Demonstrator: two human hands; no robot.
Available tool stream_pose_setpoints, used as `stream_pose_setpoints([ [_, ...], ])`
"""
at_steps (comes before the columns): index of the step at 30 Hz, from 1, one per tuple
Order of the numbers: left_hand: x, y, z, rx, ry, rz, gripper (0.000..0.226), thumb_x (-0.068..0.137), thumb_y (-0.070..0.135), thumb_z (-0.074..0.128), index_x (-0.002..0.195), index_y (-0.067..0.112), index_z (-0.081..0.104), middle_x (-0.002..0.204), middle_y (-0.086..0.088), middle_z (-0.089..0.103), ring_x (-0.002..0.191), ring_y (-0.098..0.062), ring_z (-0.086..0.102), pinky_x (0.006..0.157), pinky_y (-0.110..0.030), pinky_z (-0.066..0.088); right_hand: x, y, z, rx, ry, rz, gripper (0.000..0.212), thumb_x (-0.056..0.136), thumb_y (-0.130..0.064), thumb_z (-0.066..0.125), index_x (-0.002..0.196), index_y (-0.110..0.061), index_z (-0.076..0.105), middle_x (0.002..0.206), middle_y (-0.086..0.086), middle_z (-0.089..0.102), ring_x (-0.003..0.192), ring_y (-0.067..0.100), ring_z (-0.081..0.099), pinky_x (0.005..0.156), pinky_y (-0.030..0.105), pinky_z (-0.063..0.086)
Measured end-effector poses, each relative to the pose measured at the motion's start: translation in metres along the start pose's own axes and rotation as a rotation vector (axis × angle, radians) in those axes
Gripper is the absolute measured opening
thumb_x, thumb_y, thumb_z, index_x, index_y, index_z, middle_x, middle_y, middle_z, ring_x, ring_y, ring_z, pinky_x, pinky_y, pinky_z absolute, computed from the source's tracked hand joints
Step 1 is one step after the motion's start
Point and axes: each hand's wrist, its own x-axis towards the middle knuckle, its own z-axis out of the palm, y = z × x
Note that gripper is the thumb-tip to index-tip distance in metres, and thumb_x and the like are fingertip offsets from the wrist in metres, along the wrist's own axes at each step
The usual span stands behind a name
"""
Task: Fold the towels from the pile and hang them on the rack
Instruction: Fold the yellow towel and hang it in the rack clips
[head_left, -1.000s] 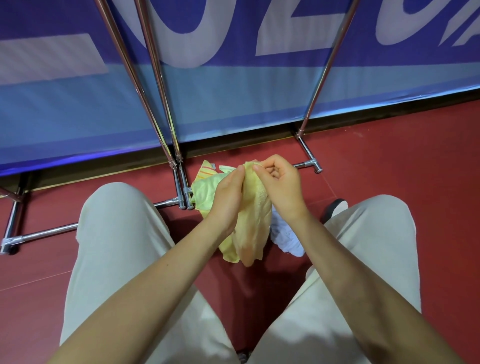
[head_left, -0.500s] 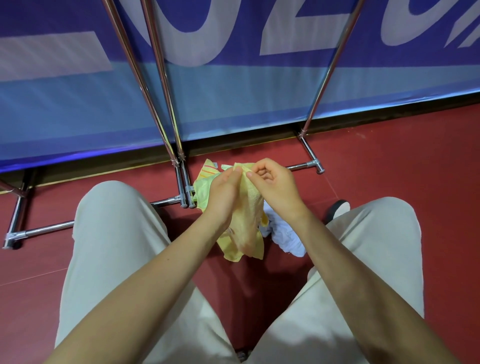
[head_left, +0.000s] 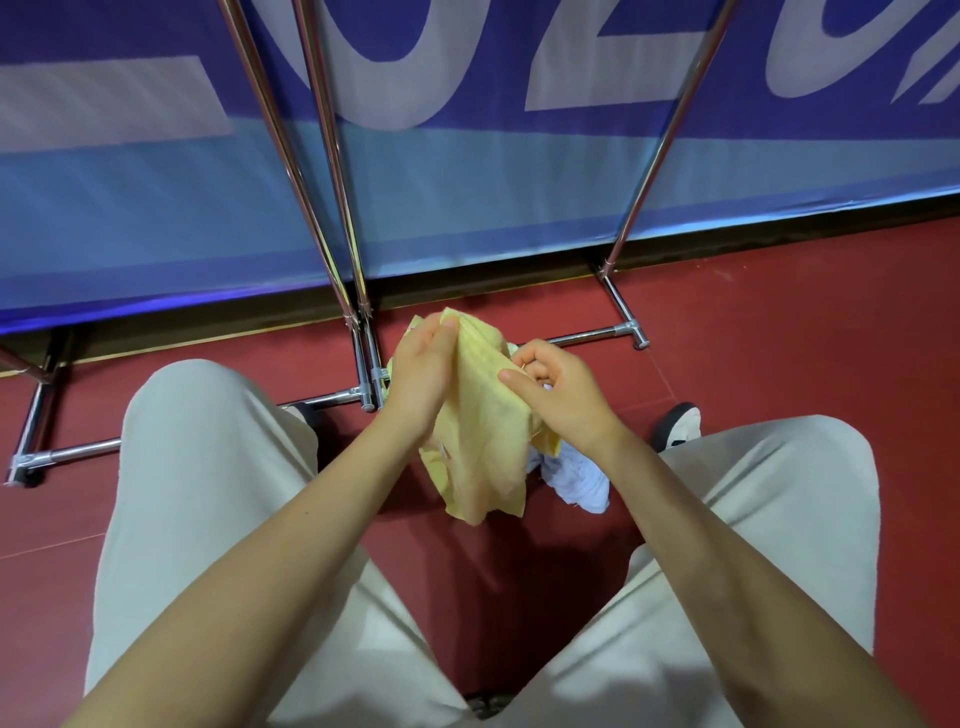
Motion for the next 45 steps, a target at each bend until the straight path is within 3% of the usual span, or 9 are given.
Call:
stream_pose_setpoints([
  [5,0.01,0.012,-0.027,-0.109,0.125,0.034,0.028,0.092,0.025,0.044,0.087,0.021,0.071,0.092,-0.008,0.07,0.091,-0.024,0.064,0.09,-0.044,0.05,-0.013,0.023,0.008,-0.116,-0.016,0.066,0.023,0.08,-0.047,0.061,0.072,-0.025,0.059,0.061,0.005,0.048,0.061,0.013,0.042,0.062,0.035,0.039],
  [11,0.016,0.024,-0.067,-0.213,0.316,0.013,0.029,0.094,0.025,0.045,0.085,0.024,0.073,0.09,-0.006,0.069,0.089,-0.02,0.063,0.093,-0.045,0.051,-0.028,0.047,0.008,-0.228,-0.085,0.11,0.032,0.094,-0.023,0.06,0.064,-0.018,0.05,0.054,-0.01,0.041,0.055,0.005,0.038,0.057,0.017,0.032],
  [16,0.016,0.025,-0.086,-0.192,0.409,0.072,0.029,0.098,0.021,0.044,0.088,0.022,0.071,0.082,0.002,0.067,0.079,-0.009,0.061,0.079,-0.028,0.049,-0.031,0.059,0.009,-0.289,-0.055,0.119,0.027,0.094,-0.024,0.059,0.082,-0.001,0.061,0.063,0.005,0.053,0.06,0.008,0.043,0.064,0.031,0.038],
  [19,0.011,0.023,-0.09,-0.133,0.412,0.112,0.029,0.1,0.022,0.043,0.089,0.022,0.069,0.078,0.005,0.064,0.075,-0.007,0.058,0.074,-0.026,0.046,-0.028,0.053,0.006,-0.337,0.007,0.097,0.01,0.091,-0.025,0.063,0.098,-0.018,0.062,0.066,-0.01,0.053,0.062,0.001,0.052,0.065,0.02,0.041],
  [24,0.004,0.022,-0.094,-0.046,0.368,0.178,0.029,0.1,0.025,0.043,0.087,0.024,0.069,0.077,0.007,0.062,0.08,-0.01,0.055,0.077,-0.027,0.044,-0.018,0.048,0.002,-0.391,0.034,0.107,0.027,0.09,-0.022,0.065,0.116,-0.019,0.057,0.067,-0.003,0.059,0.061,0.002,0.052,0.066,0.018,0.043],
  [28,-0.003,0.022,-0.091,0.068,0.302,0.231,0.028,0.101,0.022,0.042,0.091,0.021,0.068,0.081,0.011,0.063,0.081,-0.002,0.057,0.076,-0.018,0.045,-0.014,0.057,0.002,-0.442,0.055,0.128,0.01,0.089,-0.016,0.066,0.094,-0.007,0.066,0.065,-0.012,0.051,0.061,0.002,0.049,0.061,0.01,0.038],
  [35,-0.002,0.013,-0.087,0.147,0.225,0.277,0.028,0.102,0.018,0.04,0.093,0.016,0.066,0.086,0.01,0.064,0.084,0.001,0.057,0.078,-0.015,0.044,-0.004,0.072,0.002,-0.642,0.207,0.205,0.016,0.084,-0.031,0.07,0.081,-0.016,0.067,0.086,0.002,0.056,0.091,0.018,0.044,0.085,0.032,0.039],
  [41,0.005,0.007,-0.091,0.015,0.31,0.201,0.029,0.102,0.021,0.04,0.088,0.024,0.066,0.085,0.008,0.063,0.082,-0.004,0.056,0.076,-0.017,0.045,0.007,0.078,-0.004,-0.404,-0.003,0.413,0.018,0.089,-0.016,0.061,0.078,-0.003,0.054,0.074,0.01,0.051,0.072,0.022,0.046,0.063,0.031,0.035],
  [45,0.017,0.001,-0.103,-0.081,0.453,0.074,0.029,0.102,0.022,0.039,0.079,0.021,0.057,0.076,0.009,0.053,0.067,0.0,0.048,0.063,-0.015,0.04,0.015,0.058,-0.017,0.115,0.243,0.392,0.009,0.09,-0.01,0.062,0.089,-0.003,0.068,0.079,0.002,0.061,0.079,0.016,0.055,0.065,0.022,0.044],
])
